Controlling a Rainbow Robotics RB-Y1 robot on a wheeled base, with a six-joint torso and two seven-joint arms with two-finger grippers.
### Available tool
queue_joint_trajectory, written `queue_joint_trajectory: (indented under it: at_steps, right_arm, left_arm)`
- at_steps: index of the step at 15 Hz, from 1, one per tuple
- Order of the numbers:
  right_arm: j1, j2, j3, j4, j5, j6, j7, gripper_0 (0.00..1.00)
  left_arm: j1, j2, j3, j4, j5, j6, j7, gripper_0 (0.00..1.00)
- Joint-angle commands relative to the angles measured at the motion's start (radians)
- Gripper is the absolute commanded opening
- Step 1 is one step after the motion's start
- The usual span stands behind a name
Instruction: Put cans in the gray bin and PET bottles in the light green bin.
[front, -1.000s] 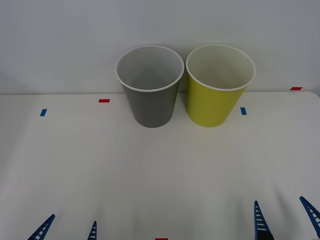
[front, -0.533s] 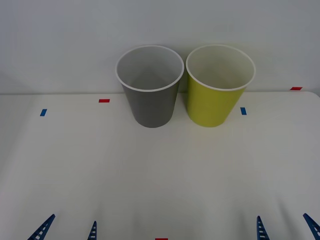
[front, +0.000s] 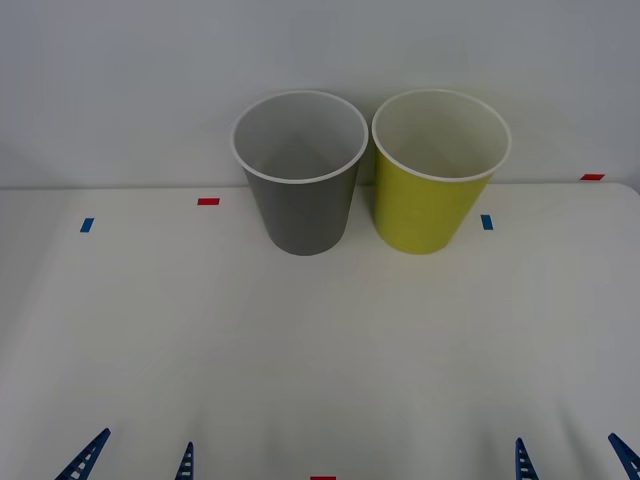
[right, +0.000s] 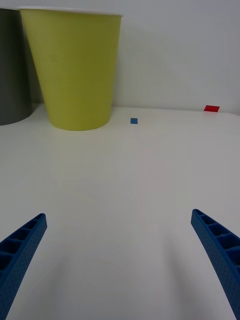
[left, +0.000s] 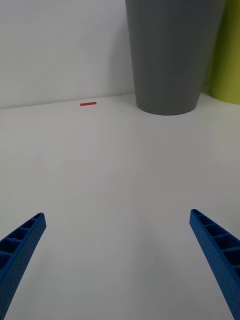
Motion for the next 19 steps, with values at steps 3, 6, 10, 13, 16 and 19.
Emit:
queue_joint_trajectory:
  at_steps: [3,6,10,13,16,19]
  right_arm:
    - [0.0,0.0,0.0,0.0,0.0,0.001,0.0,1.0]
    - [0.0,0.0,0.0,0.0,0.0,0.001,0.0,1.0]
    - [0.0,0.0,0.0,0.0,0.0,0.001,0.0,1.0]
    - [0.0,0.0,0.0,0.0,0.0,0.001,0.0,1.0]
    - [0.0,0.0,0.0,0.0,0.0,0.001,0.0,1.0]
    - [0.0,0.0,0.0,0.0,0.0,0.001,0.0,1.0]
  left_arm:
    - [0.0,0.0,0.0,0.0,0.0,0.0,0.0,1.0]
    - [0.0,0.0,0.0,0.0,0.0,0.0,0.0,1.0]
    - [0.0,0.0,0.0,0.0,0.0,0.0,0.0,1.0]
    - [0.0,0.0,0.0,0.0,0.0,0.0,0.0,1.0]
    - [0.0,0.0,0.0,0.0,0.0,0.0,0.0,1.0]
    - [0.0,0.0,0.0,0.0,0.0,0.0,0.0,1.0]
